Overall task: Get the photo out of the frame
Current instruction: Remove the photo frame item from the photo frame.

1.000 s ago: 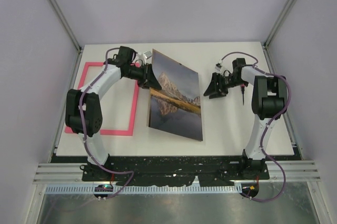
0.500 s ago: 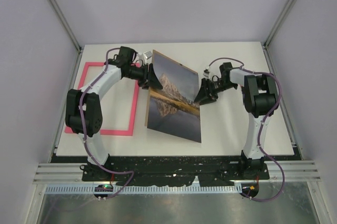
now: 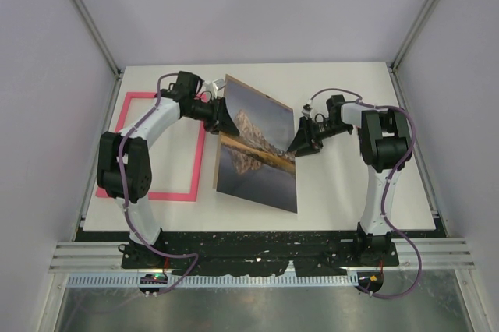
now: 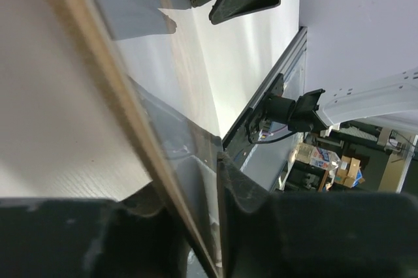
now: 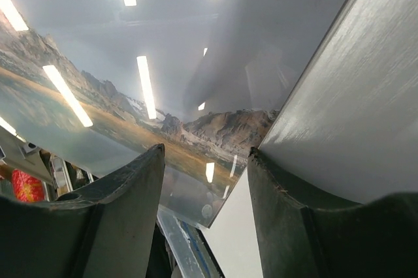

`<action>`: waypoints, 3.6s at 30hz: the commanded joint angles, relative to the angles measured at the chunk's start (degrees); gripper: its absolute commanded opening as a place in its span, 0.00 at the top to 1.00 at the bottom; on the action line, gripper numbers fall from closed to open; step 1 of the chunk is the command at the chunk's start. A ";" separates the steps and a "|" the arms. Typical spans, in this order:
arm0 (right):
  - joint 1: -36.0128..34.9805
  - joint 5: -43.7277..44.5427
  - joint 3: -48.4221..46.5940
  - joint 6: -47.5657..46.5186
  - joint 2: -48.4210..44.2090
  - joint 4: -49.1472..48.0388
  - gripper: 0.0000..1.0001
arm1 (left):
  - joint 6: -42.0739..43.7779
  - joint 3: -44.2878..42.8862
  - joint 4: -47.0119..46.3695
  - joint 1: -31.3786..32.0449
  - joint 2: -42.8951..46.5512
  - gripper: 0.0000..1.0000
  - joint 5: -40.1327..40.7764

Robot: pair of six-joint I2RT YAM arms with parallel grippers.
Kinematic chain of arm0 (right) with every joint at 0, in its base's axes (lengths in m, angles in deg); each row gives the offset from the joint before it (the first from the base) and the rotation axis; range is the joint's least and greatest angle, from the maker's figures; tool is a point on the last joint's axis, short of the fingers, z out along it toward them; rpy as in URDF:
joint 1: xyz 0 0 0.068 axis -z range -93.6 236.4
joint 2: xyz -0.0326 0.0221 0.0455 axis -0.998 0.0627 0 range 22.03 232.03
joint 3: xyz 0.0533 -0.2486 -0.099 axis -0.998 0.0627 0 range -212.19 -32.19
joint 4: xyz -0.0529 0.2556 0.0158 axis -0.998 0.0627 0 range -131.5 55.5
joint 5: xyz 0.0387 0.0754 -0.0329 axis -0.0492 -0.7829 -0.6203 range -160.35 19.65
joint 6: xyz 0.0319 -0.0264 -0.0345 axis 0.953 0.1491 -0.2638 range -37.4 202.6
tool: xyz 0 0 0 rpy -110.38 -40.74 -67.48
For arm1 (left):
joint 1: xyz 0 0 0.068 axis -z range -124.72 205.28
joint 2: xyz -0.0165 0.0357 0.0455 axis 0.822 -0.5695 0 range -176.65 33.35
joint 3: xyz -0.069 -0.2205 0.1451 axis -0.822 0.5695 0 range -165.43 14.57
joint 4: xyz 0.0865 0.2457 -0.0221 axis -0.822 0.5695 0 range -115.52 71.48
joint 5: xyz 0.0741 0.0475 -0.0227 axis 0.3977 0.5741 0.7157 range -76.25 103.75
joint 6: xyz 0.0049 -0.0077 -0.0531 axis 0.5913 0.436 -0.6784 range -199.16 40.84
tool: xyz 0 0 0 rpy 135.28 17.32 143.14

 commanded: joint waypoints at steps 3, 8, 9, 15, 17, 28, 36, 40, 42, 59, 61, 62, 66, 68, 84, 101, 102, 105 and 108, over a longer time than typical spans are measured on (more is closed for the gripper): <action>0.48 2.75 -1.04 -2.01 -1.14 0.36 0.41 | 1.63 -1.19 0.73 0.40 3.67 0.88 -0.91; 1.46 3.01 -0.87 -2.10 -1.75 0.36 0.41 | 1.89 -1.98 1.70 0.31 3.85 0.98 -0.65; 1.63 3.36 -0.87 -2.10 -1.75 0.36 0.41 | 1.89 -2.33 2.05 0.22 4.11 0.98 -0.56; 2.60 3.37 -1.04 -2.10 -1.67 0.36 0.41 | 2.60 -5.06 4.33 -0.04 5.69 0.96 0.49; 2.77 3.02 -1.13 -2.19 -1.58 0.45 0.41 | 2.86 -5.50 4.95 -0.04 6.57 0.93 1.11; 2.77 2.31 -0.78 -2.10 -0.17 0.54 0.41 | 2.60 -4.54 4.69 -0.22 7.19 0.79 2.17; 1.02 0.38 -0.52 -1.84 0.62 0.45 0.41 | 2.16 -4.45 4.07 -0.22 7.45 0.75 2.25; -1.09 0.11 -0.78 -1.92 1.23 0.62 0.41 | 1.98 -3.92 3.63 -0.22 7.54 0.71 2.25; -1.62 0.64 -1.13 -1.92 1.41 0.80 0.41 | 1.89 -3.74 3.55 -0.13 7.63 0.70 2.17; -3.11 -1.20 -1.83 -2.54 1.59 0.89 0.41 | 1.89 -3.39 3.37 -0.22 8.95 0.62 2.08; -3.73 -1.90 -1.92 -2.80 1.59 0.89 0.41 | 1.89 -3.22 3.28 -0.22 8.95 0.62 2.08; -4.16 -2.43 -2.10 -2.98 1.59 0.97 0.41 | 1.89 -3.13 3.19 -0.13 8.86 0.62 2.16; -5.31 -3.84 -2.27 -3.59 1.76 1.33 0.41 | 1.89 -2.78 2.93 -0.22 8.68 0.62 1.90; -5.57 -4.45 -2.36 -3.86 1.76 1.33 0.41 | 1.89 -2.69 2.84 -0.22 8.77 0.62 1.81; -5.58 -5.60 -1.31 -3.86 1.32 0.27 0.41 | 3.03 -2.95 4.16 -0.30 10.44 0.65 2.78; -4.52 -7.53 -0.78 -4.12 1.50 -0.25 0.41 | 2.42 -2.69 3.81 -1.01 11.14 0.85 1.03; -4.52 -7.45 -0.69 -4.12 1.50 -0.26 0.41 | 2.16 -2.52 3.55 -1.01 11.23 0.85 0.85; -4.43 -7.62 -0.78 -4.12 1.59 -0.26 0.41 | 1.63 -2.25 3.11 -1.36 11.67 0.86 0.67; -4.34 -7.71 -0.78 -4.03 1.67 -0.17 0.41 | 0.40 -1.46 2.06 -2.06 12.20 0.90 0.58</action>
